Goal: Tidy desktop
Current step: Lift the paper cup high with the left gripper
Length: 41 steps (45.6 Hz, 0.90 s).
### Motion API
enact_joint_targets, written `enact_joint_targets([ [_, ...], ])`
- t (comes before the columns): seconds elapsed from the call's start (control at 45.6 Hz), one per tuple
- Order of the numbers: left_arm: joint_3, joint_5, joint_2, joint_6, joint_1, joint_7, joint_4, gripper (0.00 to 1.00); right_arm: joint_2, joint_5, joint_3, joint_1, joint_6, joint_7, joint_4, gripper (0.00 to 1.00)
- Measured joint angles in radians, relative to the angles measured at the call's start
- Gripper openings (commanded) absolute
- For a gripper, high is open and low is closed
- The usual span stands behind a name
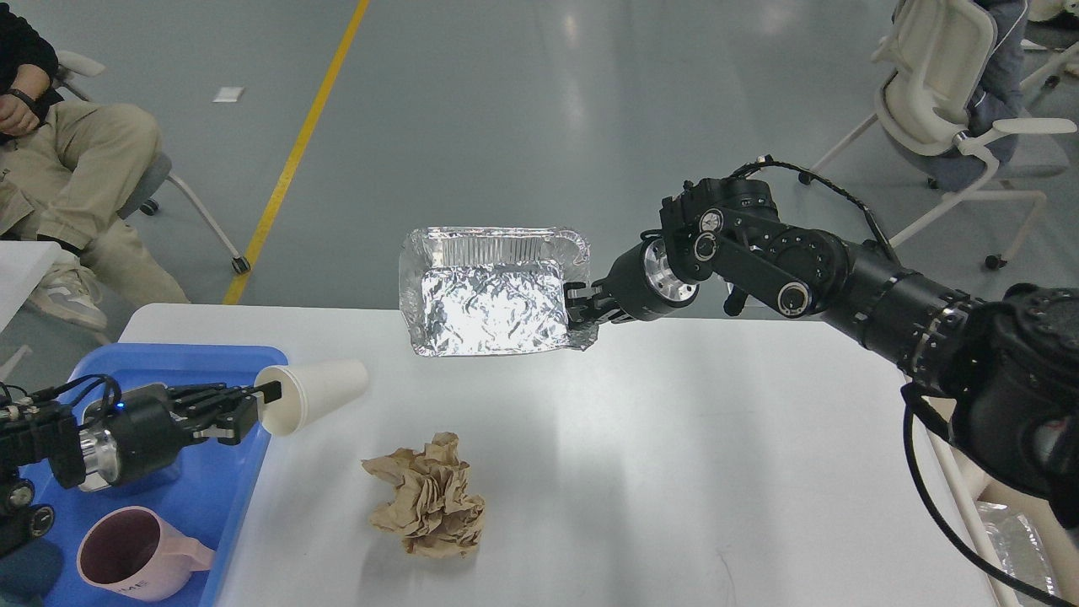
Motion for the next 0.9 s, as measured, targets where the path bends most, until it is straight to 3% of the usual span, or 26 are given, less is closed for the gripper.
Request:
enact_joint_targets([
  [0.263, -0.069, -0.165, 0.137, 0.055, 0.089, -0.016, -0.093, 0.01, 0.001, 0.000, 0.000, 0.000, -0.001, 0.000, 0.000, 0.00],
  [0.548, -0.286, -0.279, 0.290, 0.043, 0.147, -0.033, -0.213, 0.03, 0.005, 0.000, 0.000, -0.004, -0.001, 0.000, 0.002, 0.00],
  [0.636, -0.377, -0.284, 0.325, -0.009, 0.134, -0.032, -0.248, 0.03, 0.007, 0.000, 0.000, 0.001, -0.001, 0.000, 0.002, 0.00],
  [0.767, -0.535, -0.285, 0.340, -0.163, 0.082, -0.011, -0.268, 0.04, 0.009, 0.000, 0.000, 0.004, -0.002, 0.000, 0.003, 0.00],
  [0.899, -0.578, -0.267, 0.333, -0.294, -0.045, 0.001, -0.269, 0.05, 0.011, 0.000, 0.001, 0.008, -0.002, 0.000, 0.005, 0.00],
])
